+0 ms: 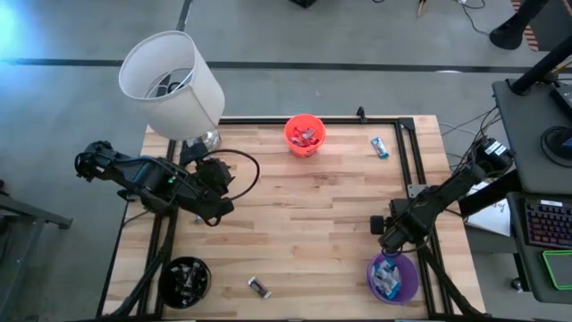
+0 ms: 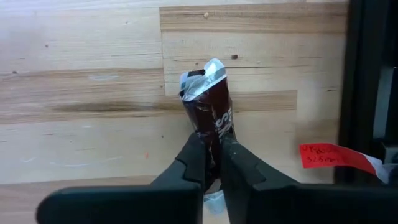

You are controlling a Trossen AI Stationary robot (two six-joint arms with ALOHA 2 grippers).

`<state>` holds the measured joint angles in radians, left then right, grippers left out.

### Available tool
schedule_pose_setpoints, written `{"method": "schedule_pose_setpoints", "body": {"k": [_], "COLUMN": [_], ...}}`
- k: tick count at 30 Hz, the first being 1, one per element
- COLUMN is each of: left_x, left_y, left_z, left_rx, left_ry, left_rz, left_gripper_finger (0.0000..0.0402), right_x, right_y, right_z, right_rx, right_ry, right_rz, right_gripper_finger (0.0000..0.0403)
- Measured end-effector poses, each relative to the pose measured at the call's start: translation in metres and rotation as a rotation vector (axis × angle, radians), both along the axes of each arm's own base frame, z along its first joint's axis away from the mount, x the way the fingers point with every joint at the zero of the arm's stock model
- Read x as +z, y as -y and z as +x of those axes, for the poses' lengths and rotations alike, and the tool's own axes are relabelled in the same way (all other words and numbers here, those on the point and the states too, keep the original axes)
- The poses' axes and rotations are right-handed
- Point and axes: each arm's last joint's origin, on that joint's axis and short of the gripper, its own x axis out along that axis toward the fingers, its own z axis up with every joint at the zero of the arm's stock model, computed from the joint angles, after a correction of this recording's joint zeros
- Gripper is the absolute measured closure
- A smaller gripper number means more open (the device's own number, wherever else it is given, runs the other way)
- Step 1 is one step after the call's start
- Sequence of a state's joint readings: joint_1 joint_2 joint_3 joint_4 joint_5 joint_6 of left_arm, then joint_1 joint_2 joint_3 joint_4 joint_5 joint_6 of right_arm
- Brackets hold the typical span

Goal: Organize candy in baskets
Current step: Put the brown chocolate into the black bucket

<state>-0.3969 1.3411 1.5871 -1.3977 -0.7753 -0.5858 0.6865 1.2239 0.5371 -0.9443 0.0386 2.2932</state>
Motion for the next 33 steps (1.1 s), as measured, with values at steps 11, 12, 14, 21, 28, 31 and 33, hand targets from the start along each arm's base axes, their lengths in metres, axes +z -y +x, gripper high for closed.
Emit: {"method": "schedule_pose_setpoints", "body": {"k": [11, 12, 14, 21, 28, 31, 33], "left_x": [0.0, 0.0, 0.0, 0.0, 0.0, 0.0, 0.0], "left_y": [0.0, 0.0, 0.0, 0.0, 0.0, 0.0, 0.0], "left_z": [0.0, 0.0, 0.0, 0.0, 0.0, 0.0, 0.0], "left_rx": [0.0, 0.0, 0.0, 0.0, 0.0, 0.0, 0.0], "left_ry": [0.0, 0.0, 0.001, 0.001, 0.001, 0.001, 0.001], "left_rz": [0.0, 0.0, 0.0, 0.0, 0.0, 0.0, 0.0], "left_gripper_finger": [0.0288, 0.0288, 0.0288, 0.0288, 0.0288, 0.0288, 0.0288], "right_x": [0.007, 0.009, 0.012, 0.029, 0.045, 0.046, 0.046], "right_y": [-0.004, -0.004, -0.005, -0.006, -0.007, -0.006, -0.006], "right_z": [0.005, 0.006, 0.007, 0.01, 0.013, 0.013, 0.012], "right_rx": [0.002, 0.002, 0.007, 0.014, 0.04, 0.042, 0.042], "right_ry": [0.033, 0.036, 0.04, 0.022, 0.056, 0.051, 0.05], "right_rz": [0.014, 0.014, 0.009, -0.039, -0.078, -0.085, -0.086], "right_gripper_finger": [0.0386, 0.0386, 0.0386, 0.0385, 0.0385, 0.0385, 0.0385]}}
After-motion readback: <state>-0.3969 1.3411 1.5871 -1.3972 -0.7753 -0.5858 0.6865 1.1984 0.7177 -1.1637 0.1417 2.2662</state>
